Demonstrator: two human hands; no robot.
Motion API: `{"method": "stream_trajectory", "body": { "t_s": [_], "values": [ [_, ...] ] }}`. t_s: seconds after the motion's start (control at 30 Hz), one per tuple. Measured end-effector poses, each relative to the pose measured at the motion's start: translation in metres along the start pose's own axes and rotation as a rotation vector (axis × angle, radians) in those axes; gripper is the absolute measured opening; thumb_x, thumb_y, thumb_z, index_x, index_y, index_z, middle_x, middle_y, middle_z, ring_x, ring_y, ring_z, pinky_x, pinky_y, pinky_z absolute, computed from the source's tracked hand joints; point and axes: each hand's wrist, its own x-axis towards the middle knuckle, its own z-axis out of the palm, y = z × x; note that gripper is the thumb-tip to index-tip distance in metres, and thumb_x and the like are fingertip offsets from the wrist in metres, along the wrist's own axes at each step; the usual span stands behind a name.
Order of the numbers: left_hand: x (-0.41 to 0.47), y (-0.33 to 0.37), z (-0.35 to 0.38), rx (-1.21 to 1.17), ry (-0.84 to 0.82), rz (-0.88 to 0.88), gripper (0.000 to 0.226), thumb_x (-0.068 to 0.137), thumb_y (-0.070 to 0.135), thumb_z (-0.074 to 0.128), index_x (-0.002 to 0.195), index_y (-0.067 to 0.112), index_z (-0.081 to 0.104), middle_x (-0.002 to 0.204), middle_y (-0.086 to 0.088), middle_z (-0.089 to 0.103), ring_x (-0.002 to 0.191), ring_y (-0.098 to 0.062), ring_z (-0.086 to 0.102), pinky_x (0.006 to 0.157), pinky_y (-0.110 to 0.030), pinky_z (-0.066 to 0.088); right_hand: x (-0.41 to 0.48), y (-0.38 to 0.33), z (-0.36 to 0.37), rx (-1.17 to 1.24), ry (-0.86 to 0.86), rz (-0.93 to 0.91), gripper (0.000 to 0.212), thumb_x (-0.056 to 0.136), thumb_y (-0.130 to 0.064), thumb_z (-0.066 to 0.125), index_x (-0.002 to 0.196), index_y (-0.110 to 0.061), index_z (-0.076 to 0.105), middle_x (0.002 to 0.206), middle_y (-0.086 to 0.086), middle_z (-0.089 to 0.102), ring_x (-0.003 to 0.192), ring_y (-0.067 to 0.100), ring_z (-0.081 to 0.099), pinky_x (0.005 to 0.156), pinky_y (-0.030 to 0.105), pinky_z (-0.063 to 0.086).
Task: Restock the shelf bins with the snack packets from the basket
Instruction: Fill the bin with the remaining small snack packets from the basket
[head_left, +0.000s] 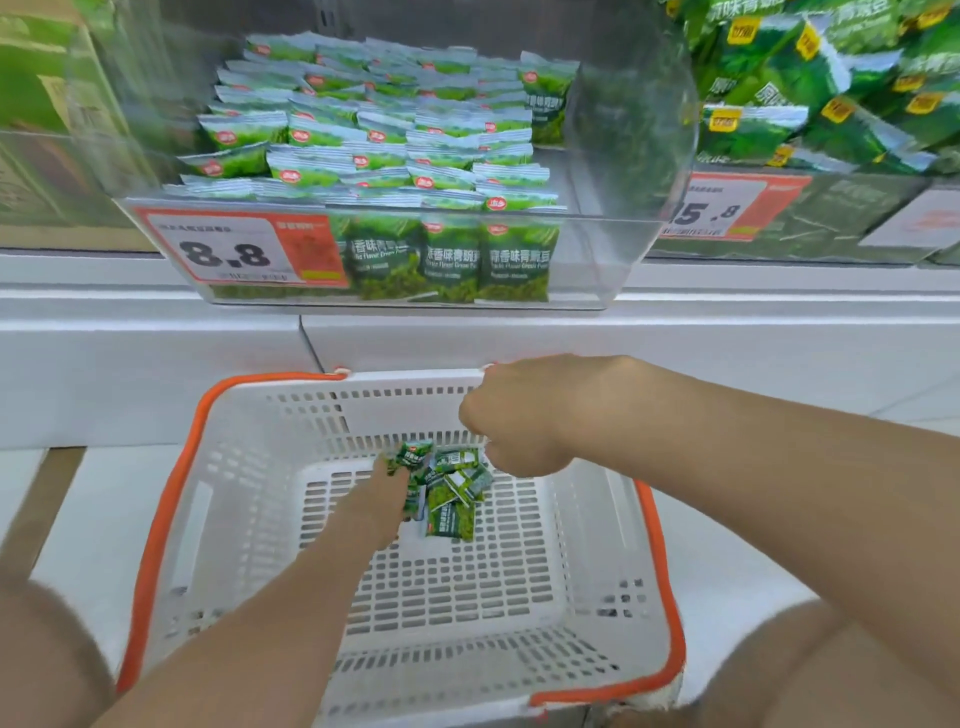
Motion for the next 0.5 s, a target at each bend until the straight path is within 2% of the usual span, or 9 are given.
{"method": "stream_trajectory", "body": {
  "t_s": [0.07, 0.1, 0.17, 0.23, 0.27, 0.37, 0.43, 0.47, 0.5],
  "values": [
    [0.006, -0.002, 0.004, -0.024, 0.09, 0.008, 0.039, 0.107, 0.027, 0.045, 0.145, 0.016, 0.045, 0.129, -0.007, 0.056, 0.085, -0.025, 0.058, 0.06, -0.028, 0.042, 0.004, -0.002, -0.003, -0.005, 0.011, -0.012, 0.011, 0.101, -0.015, 0.047, 0.102, -0.014, 0.058, 0.093, 0.005, 0.053, 0.077, 0.026, 0.057, 0.053, 0.031, 0.036],
    [0.007, -0.001, 0.004, -0.063, 0.104, -0.001, 0.035, 0.108, 0.023, 0.043, 0.141, 0.012, 0.051, 0.129, -0.009, 0.055, 0.088, -0.025, 0.054, 0.061, -0.025, 0.039, 0.005, -0.003, -0.003, 0.001, 0.01, -0.02, 0.011, 0.101, -0.014, 0.047, 0.102, -0.014, 0.058, 0.092, 0.005, 0.052, 0.077, 0.025, 0.057, 0.053, 0.031, 0.035],
    [0.006, 0.001, -0.003, -0.117, 0.101, -0.042, 0.025, 0.104, 0.01, 0.049, 0.127, 0.008, 0.059, 0.13, -0.011, 0.054, 0.094, -0.028, 0.058, 0.068, -0.028, 0.044, 0.007, -0.004, -0.006, 0.007, 0.0, -0.025, 0.009, 0.102, -0.015, 0.047, 0.101, -0.014, 0.056, 0.09, 0.005, 0.048, 0.073, 0.023, 0.054, 0.052, 0.03, 0.035],
    [-0.001, 0.003, -0.01, -0.065, 0.054, -0.04, 0.019, 0.098, 0.004, 0.058, 0.117, 0.008, 0.061, 0.123, -0.012, 0.06, 0.099, -0.028, 0.065, 0.078, -0.033, 0.05, 0.007, -0.006, -0.007, 0.005, -0.003, -0.028, 0.008, 0.103, -0.017, 0.047, 0.102, -0.015, 0.054, 0.088, 0.003, 0.046, 0.071, 0.021, 0.052, 0.051, 0.03, 0.034],
    [-0.004, 0.001, -0.012, -0.077, 0.024, -0.047, 0.017, 0.098, 0.007, 0.06, 0.115, 0.009, 0.061, 0.116, -0.01, 0.063, 0.098, -0.027, 0.066, 0.078, -0.034, 0.051, 0.005, -0.006, -0.009, -0.006, -0.002, -0.027, 0.009, 0.104, -0.017, 0.046, 0.099, -0.015, 0.053, 0.087, 0.003, 0.046, 0.07, 0.02, 0.051, 0.051, 0.03, 0.034],
    [-0.013, 0.0, -0.027, -0.28, -0.017, -0.054, 0.014, 0.098, 0.017, 0.065, 0.109, 0.018, 0.057, 0.098, -0.003, 0.06, 0.075, -0.016, 0.06, 0.062, -0.029, 0.045, -0.001, -0.006, -0.014, -0.01, 0.011, 0.0, 0.021, 0.103, -0.011, 0.047, 0.082, -0.013, 0.047, 0.084, 0.003, 0.047, 0.06, 0.018, 0.044, 0.048, 0.029, 0.033],
    [-0.02, 0.006, -0.044, -0.439, -0.066, -0.02, 0.018, 0.098, 0.014, 0.063, 0.114, 0.02, 0.057, 0.113, -0.001, 0.056, 0.075, -0.011, 0.058, 0.061, -0.027, 0.048, -0.008, -0.006, -0.02, -0.014, 0.03, 0.011, 0.018, 0.098, -0.003, 0.051, 0.083, -0.013, 0.048, 0.088, 0.006, 0.047, 0.062, 0.021, 0.044, 0.049, 0.031, 0.033],
    [-0.026, 0.013, -0.056, -0.55, -0.101, -0.007, 0.022, 0.099, 0.01, 0.059, 0.12, 0.019, 0.059, 0.121, 0.0, 0.05, 0.078, -0.013, 0.062, 0.063, -0.028, 0.054, -0.012, -0.006, -0.023, -0.027, 0.041, 0.006, 0.012, 0.095, 0.0, 0.054, 0.094, -0.012, 0.056, 0.096, 0.007, 0.051, 0.066, 0.023, 0.05, 0.05, 0.031, 0.034],
    [-0.034, 0.02, -0.068, -0.669, -0.141, -0.004, 0.028, 0.101, 0.005, 0.053, 0.126, 0.017, 0.059, 0.126, 0.001, 0.044, 0.08, -0.018, 0.068, 0.065, -0.032, 0.059, -0.014, -0.004, -0.023, -0.024, 0.046, 0.002, 0.021, 0.094, 0.001, 0.057, 0.111, -0.012, 0.061, 0.107, 0.009, 0.055, 0.075, 0.026, 0.057, 0.051, 0.031, 0.035]
  ]
}}
